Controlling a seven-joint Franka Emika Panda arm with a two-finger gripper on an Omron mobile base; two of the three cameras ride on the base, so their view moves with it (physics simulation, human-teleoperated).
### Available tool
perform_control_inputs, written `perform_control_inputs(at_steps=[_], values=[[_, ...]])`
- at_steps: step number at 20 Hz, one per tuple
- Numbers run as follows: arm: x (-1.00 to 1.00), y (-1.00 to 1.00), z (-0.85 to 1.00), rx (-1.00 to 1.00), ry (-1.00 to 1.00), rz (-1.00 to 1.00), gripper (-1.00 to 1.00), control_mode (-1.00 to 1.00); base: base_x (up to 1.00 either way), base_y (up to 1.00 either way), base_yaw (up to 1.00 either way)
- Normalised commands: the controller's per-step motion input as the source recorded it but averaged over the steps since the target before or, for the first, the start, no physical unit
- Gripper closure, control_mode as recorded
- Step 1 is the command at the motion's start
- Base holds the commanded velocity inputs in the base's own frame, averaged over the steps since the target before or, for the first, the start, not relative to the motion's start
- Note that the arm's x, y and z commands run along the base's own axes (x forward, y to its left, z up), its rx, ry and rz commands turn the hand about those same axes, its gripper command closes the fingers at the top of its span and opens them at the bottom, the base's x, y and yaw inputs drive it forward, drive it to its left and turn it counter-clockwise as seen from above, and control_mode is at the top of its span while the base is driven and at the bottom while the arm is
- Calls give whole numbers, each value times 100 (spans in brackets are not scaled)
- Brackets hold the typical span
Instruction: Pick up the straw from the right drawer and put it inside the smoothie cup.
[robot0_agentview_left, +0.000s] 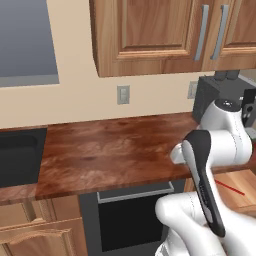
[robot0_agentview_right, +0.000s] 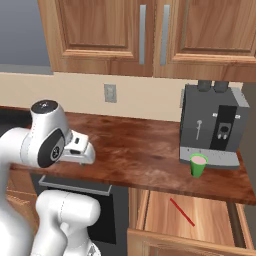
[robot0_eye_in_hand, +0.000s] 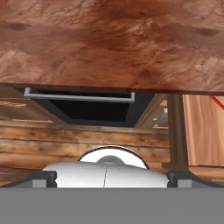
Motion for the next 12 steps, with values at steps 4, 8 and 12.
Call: perform_control_inputs(at_steps=[4, 8, 12], values=[[47, 0, 6, 0, 14, 0, -100, -100, 0, 0, 0], [37, 0, 0, 0, 7, 0, -100, -100, 0, 0, 0], [27, 0, 0, 0, 1, 0, -100, -100, 0, 0, 0]])
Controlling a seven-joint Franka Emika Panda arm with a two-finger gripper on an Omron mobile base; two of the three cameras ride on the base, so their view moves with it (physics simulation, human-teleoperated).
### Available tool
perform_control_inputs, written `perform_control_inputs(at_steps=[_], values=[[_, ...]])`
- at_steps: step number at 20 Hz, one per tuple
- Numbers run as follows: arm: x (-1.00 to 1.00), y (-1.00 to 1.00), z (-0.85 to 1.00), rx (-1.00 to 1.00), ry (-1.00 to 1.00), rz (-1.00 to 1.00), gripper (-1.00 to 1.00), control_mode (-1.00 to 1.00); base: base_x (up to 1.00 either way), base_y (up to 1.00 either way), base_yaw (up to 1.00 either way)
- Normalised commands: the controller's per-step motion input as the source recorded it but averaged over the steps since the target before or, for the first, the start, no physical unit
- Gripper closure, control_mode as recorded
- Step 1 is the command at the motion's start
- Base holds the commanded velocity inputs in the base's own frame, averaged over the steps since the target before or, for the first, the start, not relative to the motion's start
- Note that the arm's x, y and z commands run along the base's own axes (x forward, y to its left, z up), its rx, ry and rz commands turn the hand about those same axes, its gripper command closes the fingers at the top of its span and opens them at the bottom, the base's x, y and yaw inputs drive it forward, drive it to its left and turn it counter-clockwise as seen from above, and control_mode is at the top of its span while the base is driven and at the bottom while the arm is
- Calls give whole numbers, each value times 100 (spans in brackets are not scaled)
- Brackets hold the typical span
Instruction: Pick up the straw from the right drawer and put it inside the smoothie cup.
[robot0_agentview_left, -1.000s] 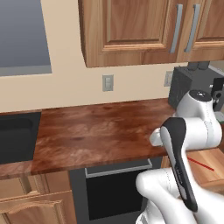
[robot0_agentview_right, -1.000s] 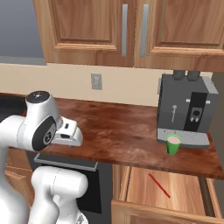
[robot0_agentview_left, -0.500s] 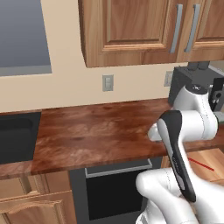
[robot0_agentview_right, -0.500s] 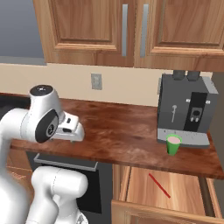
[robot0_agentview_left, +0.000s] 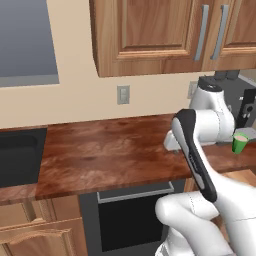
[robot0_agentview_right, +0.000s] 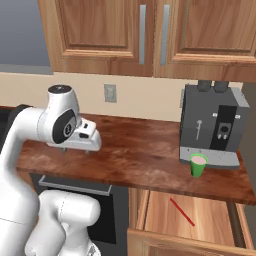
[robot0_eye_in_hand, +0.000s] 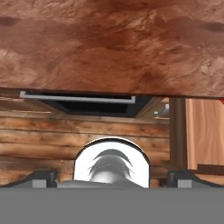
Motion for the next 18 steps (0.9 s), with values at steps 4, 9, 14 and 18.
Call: perform_control_inputs(at_steps=[4, 9, 14, 18], values=[[16, 0, 0, 0, 0, 0, -100, -100, 0, 0, 0], [4, 0, 0, 0, 0, 0, -100, -100, 0, 0, 0], [0, 0, 0, 0, 0, 0, -100, 100, -2, -2, 0], [0, 0, 0, 0, 0, 0, -100, 100, -32, -8, 0]])
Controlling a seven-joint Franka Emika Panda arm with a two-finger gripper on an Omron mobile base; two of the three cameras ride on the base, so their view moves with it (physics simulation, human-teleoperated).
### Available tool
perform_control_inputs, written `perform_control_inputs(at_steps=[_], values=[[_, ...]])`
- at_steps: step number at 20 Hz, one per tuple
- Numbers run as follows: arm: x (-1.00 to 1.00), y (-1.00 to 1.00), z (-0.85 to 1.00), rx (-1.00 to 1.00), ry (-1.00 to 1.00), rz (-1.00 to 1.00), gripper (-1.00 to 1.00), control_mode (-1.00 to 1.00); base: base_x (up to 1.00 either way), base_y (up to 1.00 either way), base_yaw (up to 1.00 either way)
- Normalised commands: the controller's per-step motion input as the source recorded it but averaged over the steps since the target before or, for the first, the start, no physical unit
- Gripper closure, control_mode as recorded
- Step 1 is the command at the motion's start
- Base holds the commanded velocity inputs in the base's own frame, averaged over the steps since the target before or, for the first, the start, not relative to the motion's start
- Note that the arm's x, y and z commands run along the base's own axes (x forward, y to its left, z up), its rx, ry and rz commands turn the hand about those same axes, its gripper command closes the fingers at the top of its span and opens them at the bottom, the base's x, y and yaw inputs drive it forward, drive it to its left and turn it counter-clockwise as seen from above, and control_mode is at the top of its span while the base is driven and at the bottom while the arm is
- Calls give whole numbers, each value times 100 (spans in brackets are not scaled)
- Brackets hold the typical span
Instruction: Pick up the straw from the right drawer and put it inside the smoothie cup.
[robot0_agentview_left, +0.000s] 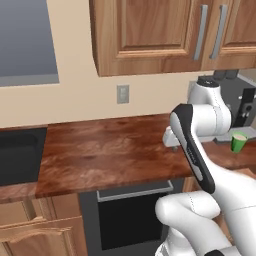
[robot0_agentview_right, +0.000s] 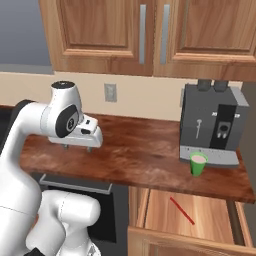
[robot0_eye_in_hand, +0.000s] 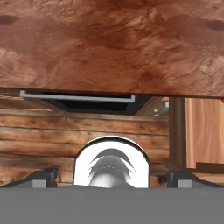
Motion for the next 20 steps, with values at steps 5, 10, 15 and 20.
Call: perform_control_inputs(at_steps=[5, 10, 15, 20], values=[[0, 0, 0, 0, 0, 0, -100, 100, -45, -7, 0], [0, 0, 0, 0, 0, 0, -100, 100, -51, -7, 0], [0, 0, 0, 0, 0, 0, -100, 100, -48, -17, 0], [0, 0, 0, 0, 0, 0, -100, 100, -45, -33, 0]])
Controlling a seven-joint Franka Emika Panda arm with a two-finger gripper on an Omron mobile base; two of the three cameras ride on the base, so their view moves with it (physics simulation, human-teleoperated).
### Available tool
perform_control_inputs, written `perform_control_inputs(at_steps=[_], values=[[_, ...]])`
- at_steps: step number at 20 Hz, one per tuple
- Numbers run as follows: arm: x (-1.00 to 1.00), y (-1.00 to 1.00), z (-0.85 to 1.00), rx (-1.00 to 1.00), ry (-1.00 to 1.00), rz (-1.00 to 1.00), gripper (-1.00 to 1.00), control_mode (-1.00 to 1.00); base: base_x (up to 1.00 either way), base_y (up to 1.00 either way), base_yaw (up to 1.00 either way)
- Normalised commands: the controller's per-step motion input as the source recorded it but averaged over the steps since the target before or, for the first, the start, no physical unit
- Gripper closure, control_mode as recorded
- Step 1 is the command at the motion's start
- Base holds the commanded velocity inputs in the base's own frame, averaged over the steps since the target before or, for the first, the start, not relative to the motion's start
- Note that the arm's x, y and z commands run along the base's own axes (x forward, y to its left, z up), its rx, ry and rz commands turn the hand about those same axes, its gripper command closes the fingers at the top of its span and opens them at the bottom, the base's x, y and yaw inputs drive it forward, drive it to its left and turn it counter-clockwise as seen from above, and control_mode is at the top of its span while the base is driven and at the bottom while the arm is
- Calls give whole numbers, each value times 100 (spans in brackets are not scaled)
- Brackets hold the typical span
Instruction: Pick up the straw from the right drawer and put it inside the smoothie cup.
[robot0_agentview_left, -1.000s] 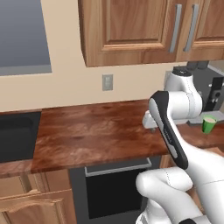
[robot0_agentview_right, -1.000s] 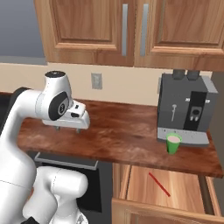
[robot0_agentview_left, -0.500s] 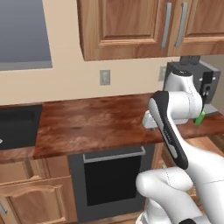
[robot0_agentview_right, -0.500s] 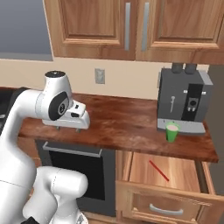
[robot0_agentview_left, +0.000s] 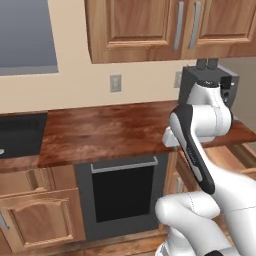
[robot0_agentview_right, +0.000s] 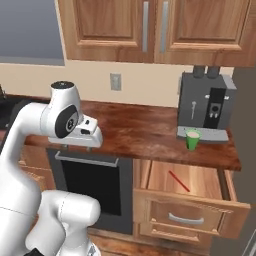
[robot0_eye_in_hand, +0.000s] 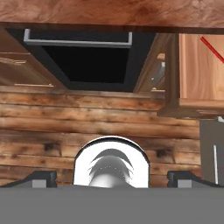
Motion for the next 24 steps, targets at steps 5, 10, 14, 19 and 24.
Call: perform_control_inputs(at_steps=[5, 10, 14, 19, 24], values=[[0, 0, 0, 0, 0, 0, -100, 100, -48, -50, 0], [0, 0, 0, 0, 0, 0, -100, 100, -34, -69, 0], [0, 0, 0, 0, 0, 0, -100, 100, -7, -77, 0], [0, 0, 0, 0, 0, 0, -100, 100, 0, -64, 0], [0, 0, 0, 0, 0, 0, -100, 100, 0, -34, 0]])
